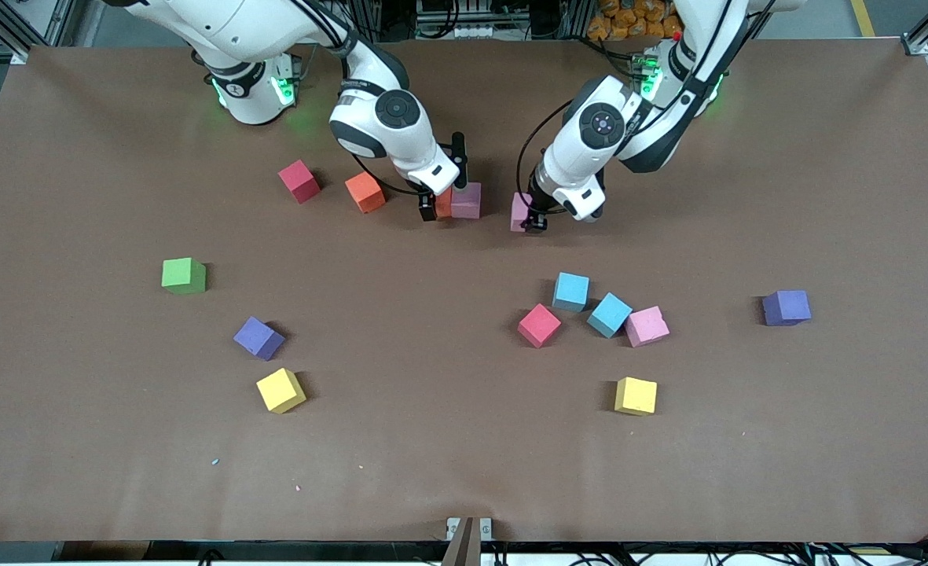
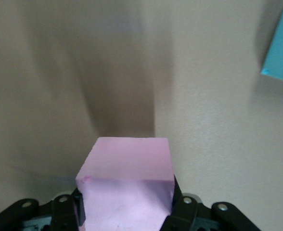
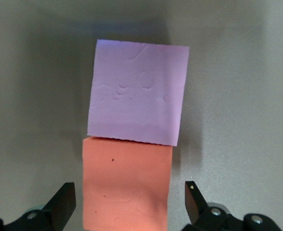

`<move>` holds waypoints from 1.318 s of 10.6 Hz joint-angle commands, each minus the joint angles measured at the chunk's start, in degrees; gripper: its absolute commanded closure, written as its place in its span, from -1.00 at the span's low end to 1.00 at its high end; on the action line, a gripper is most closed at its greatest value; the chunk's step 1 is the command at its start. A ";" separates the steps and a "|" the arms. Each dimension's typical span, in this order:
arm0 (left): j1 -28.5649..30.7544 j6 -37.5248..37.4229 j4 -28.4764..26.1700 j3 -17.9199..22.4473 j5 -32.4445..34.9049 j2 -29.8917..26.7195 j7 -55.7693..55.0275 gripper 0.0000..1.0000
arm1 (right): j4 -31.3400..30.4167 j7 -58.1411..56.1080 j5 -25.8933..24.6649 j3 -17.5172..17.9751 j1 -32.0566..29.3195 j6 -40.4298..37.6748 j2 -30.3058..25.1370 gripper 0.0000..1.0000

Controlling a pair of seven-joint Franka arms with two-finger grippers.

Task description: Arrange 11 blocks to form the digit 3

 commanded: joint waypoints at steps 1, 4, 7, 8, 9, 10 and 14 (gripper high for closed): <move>-2.02 2.83 -0.46 -0.25 -1.56 0.89 -2.86 1.00 | 0.45 0.95 -0.96 0.37 -0.36 -0.58 -1.14 -1.00; -4.56 4.50 -0.73 -0.17 -1.64 2.03 -5.68 1.00 | -0.78 1.13 -0.79 1.07 -1.67 -0.58 -4.65 -1.00; -5.27 5.73 -0.90 -0.08 -1.56 2.73 -6.39 1.00 | -2.80 1.48 -0.26 2.91 -3.25 -0.49 -7.82 -1.00; -5.45 6.17 -0.99 -0.08 -1.47 3.00 -6.39 1.00 | -2.98 1.65 -0.17 3.61 -3.87 -0.58 -8.09 -1.00; -5.71 6.35 -0.90 -0.08 -1.03 3.70 -6.39 1.00 | -3.16 1.74 -0.09 3.88 -3.87 -0.58 -8.09 -1.00; -6.67 6.61 -0.90 0.10 -0.94 4.22 -6.30 1.00 | -3.33 1.83 -0.08 4.41 -3.96 -0.66 -8.18 -1.00; -6.94 6.97 -0.73 0.10 -0.94 4.84 -6.30 1.00 | -3.16 1.22 9.37 4.59 -4.93 -6.43 -15.53 -1.00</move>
